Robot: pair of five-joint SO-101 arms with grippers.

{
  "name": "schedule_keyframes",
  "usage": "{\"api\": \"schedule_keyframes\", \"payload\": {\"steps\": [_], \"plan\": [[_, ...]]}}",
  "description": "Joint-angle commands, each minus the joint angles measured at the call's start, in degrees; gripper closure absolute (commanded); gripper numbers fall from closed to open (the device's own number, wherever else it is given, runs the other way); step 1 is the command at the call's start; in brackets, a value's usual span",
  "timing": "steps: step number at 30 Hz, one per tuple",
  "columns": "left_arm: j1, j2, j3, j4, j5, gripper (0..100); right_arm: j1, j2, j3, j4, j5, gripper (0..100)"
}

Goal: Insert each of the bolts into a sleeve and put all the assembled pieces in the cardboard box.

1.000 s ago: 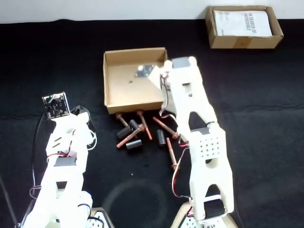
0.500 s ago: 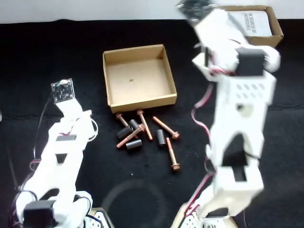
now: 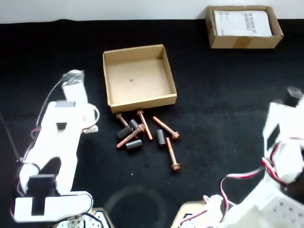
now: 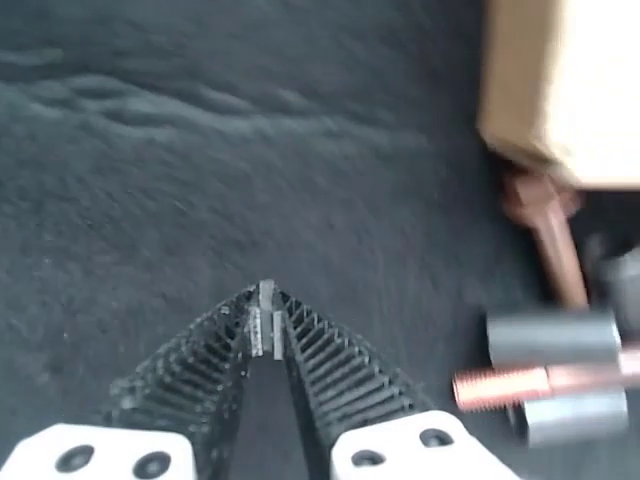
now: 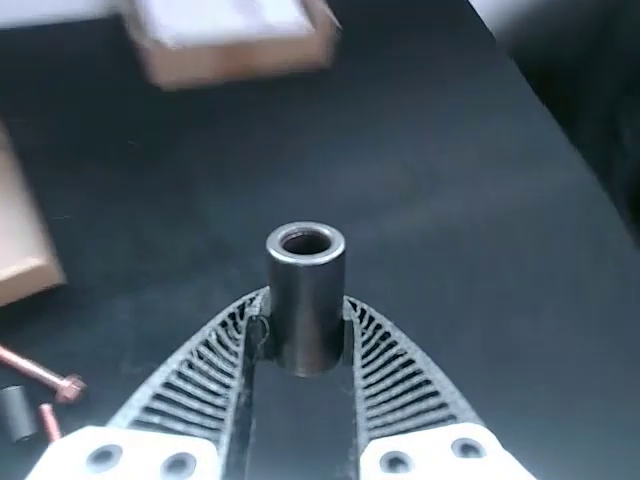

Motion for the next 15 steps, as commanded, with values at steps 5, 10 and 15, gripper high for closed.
{"api": "schedule_keyframes", "payload": {"steps": [5, 10, 15], "plan": [[13.23, 0.75, -25.36, 26.46, -25.49, 99, 20.00, -19.74, 38.81, -24.84, -0.62, 99.1], [23.25, 1.01, -36.88, 35.69, -46.07, 99, 28.79, -31.43, 61.58, -42.86, 4.04, 99.1], [31.08, 1.10, -40.57, 41.14, -69.36, 99, 34.33, -40.22, 77.58, -55.60, 8.88, 99.1]]}}
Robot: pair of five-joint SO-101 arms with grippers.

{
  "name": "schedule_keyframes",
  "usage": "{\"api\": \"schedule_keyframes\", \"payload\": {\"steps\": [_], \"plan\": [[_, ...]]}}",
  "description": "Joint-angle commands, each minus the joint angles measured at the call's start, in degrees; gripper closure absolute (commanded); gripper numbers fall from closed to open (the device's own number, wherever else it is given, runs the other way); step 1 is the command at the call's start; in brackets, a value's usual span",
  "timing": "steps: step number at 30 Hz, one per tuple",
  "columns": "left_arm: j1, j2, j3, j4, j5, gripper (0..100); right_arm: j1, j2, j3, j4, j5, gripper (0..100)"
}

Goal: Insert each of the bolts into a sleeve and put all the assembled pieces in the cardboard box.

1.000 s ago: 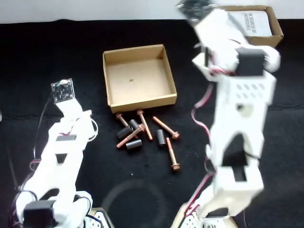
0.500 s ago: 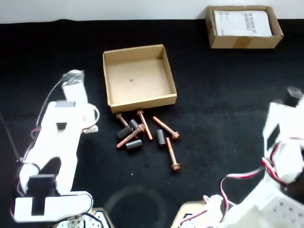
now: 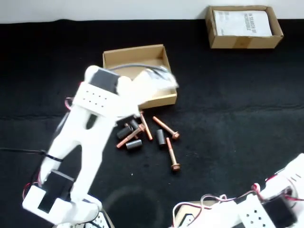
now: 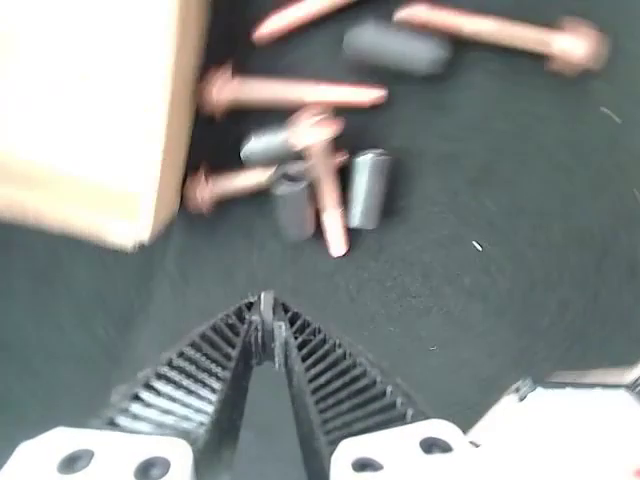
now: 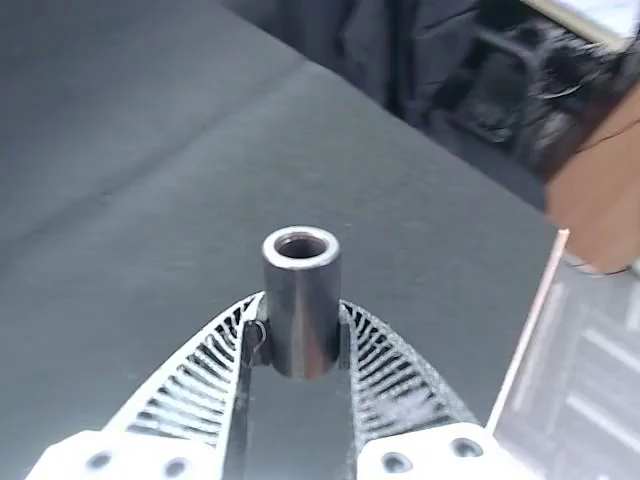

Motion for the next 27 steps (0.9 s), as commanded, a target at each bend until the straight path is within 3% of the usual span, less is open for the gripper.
{"api": "schedule_keyframes", "payload": {"steps": [1, 4, 7, 10, 16, 22, 27], "plan": [[4.70, -0.13, -2.86, 2.81, -18.99, 99, 4.09, -6.29, 10.24, -9.98, 3.96, 99.1], [7.25, -0.04, -2.77, 2.90, -31.82, 99, 6.99, -9.98, 17.54, -16.40, 6.59, 99.1], [12.26, -0.04, -2.86, 2.20, -37.54, 99, 10.07, -13.23, 24.13, -22.55, 8.70, 99.1], [15.96, -0.04, -2.86, -2.73, -38.42, 99, 12.44, -16.04, 29.32, -26.42, 10.11, 99.1], [15.08, 8.22, -3.82, -14.24, -38.42, 98, 14.81, -21.23, 34.68, -27.38, 12.57, 99.1], [14.46, 25.89, -14.73, -11.25, -38.33, 81, 14.55, -25.01, 36.53, -27.38, 14.15, 99.1], [13.85, 38.64, -25.27, -10.99, -37.01, 83, 14.29, -25.63, 36.62, -27.38, 14.15, 99.1]]}}
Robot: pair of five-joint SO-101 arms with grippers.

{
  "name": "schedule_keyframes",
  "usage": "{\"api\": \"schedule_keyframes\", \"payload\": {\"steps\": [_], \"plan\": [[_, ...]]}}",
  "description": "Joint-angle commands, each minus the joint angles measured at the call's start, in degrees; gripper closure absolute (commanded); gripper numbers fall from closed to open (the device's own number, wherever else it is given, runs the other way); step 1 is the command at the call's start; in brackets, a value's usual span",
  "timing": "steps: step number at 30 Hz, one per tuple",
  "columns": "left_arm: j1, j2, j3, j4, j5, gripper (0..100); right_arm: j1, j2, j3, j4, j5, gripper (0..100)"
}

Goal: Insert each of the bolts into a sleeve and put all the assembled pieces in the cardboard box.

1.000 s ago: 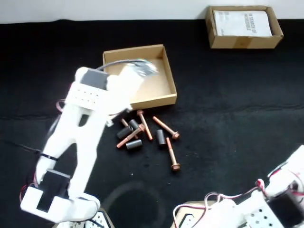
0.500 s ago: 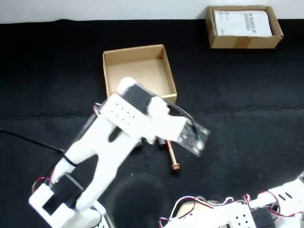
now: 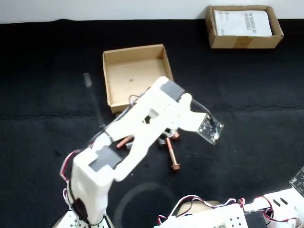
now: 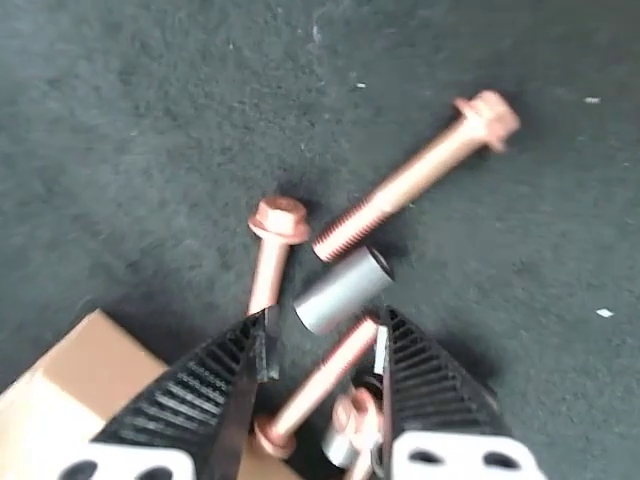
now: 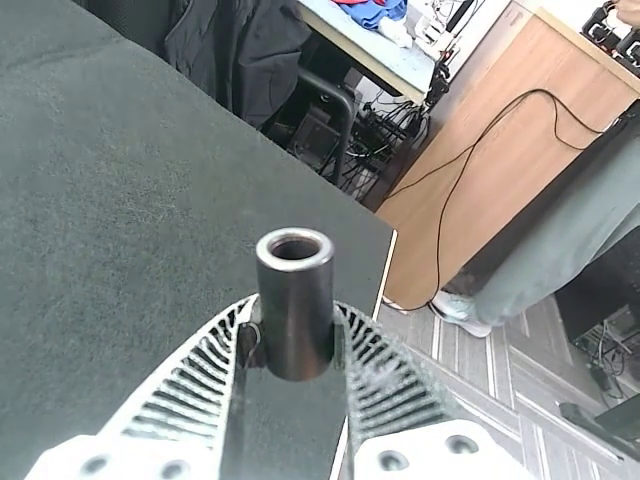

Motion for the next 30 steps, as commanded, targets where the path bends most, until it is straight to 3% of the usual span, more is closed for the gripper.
{"api": "schedule_keyframes", "payload": {"steps": [1, 9, 16, 21, 26, 30], "plan": [[-1.45, 6.90, -9.36, 0.26, -3.69, 83, 0.13, -1.10, -0.04, -1.63, 1.14, 99.1], [-1.63, 19.03, -20.88, 0.35, -3.16, 83, -0.48, -0.75, 0.13, -1.45, 1.23, 99.1], [-1.27, 23.25, -22.64, 0.35, -3.25, 84, -1.19, -1.27, 2.07, -1.71, 2.37, 99.1], [-0.40, 24.13, -22.64, 0.35, -3.16, 100, -1.19, -1.27, 2.24, -1.54, 2.37, 99.1], [0.84, 23.60, -25.27, 3.87, 4.57, 99, -2.42, -1.27, 5.58, -1.45, 3.52, 99.1], [0.84, 23.60, -36.70, 11.43, 14.07, 99, -2.15, -0.92, 8.66, -1.10, 13.63, 99.1]]}}
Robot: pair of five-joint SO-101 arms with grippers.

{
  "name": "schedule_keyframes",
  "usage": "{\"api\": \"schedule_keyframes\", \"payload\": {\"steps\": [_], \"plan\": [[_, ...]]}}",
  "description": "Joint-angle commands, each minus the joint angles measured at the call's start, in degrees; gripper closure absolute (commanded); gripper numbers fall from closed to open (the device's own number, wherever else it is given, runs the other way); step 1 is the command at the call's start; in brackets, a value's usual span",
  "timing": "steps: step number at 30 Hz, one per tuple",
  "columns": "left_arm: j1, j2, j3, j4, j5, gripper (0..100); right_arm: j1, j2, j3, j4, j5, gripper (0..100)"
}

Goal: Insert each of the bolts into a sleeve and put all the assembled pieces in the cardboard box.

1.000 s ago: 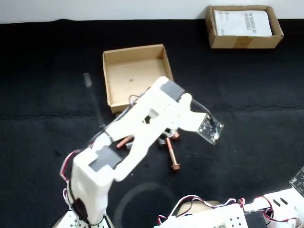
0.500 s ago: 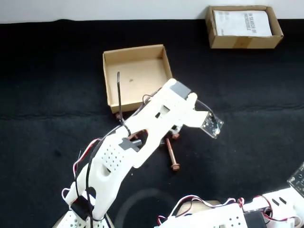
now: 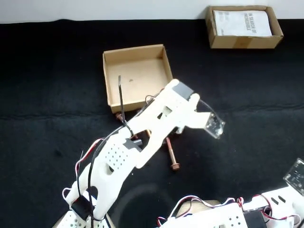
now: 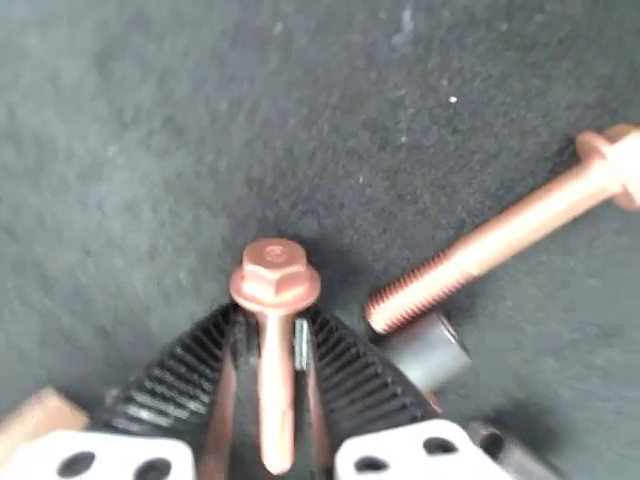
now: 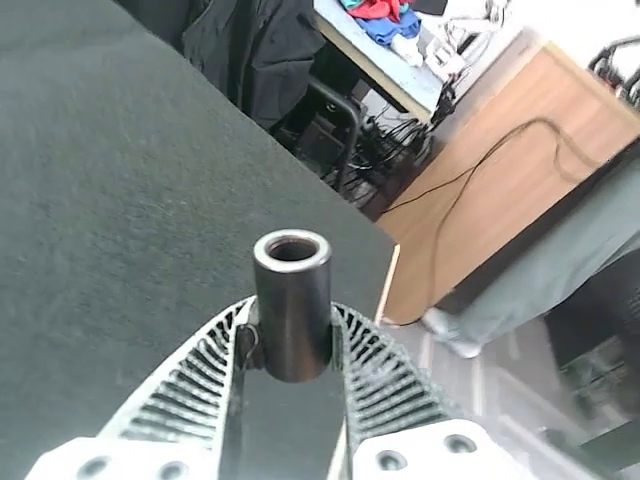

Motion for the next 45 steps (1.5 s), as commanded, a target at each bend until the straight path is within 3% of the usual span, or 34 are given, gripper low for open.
{"api": "schedule_keyframes", "payload": {"steps": [1, 4, 7, 10, 18, 23, 26, 30, 37, 41, 45], "plan": [[0.75, -1.01, -12.26, 6.77, 8.70, 99, -0.22, -1.01, 7.60, -0.13, 10.29, 99.1], [0.31, -2.42, -23.43, 8.26, 22.42, 99, -0.13, -1.01, 7.52, 4.70, 16.26, 99.1], [-0.22, -5.93, -32.75, 8.26, 37.98, 99, -1.63, -1.01, 7.43, 9.19, 16.26, 99.1], [0.13, -8.22, -39.25, 8.26, 48.18, 99, -7.43, -1.01, 7.43, 11.30, 14.59, 99.1], [-0.13, -12.26, -46.81, 8.26, 55.30, 99, -29.93, -1.01, 0.31, 11.47, -14.77, 99.1], [-0.22, -19.21, -46.37, 8.53, 81.67, 99, -44.18, -1.01, -3.30, 11.30, -28.22, 99.1], [-0.22, -22.64, -46.20, 8.62, 91.34, 99, -52.62, -1.01, -5.32, 11.21, -36.66, 99.1], [-0.48, -25.80, -46.20, 8.62, 93.10, 99, -65.27, -1.01, -7.87, 11.21, -44.22, 99.1], [-9.54, -30.11, -46.20, 8.70, 95.21, 99, -87.78, -0.75, -11.82, 11.47, -49.76, 99.1], [-15.96, -41.63, -41.27, 8.79, 95.21, 99, -92.44, -0.48, -12.35, 11.56, -49.85, 99.1], [-17.98, -57.27, -24.22, 8.70, 95.21, 99, -92.97, -0.48, -11.82, 11.56, -49.67, 99.1]]}}
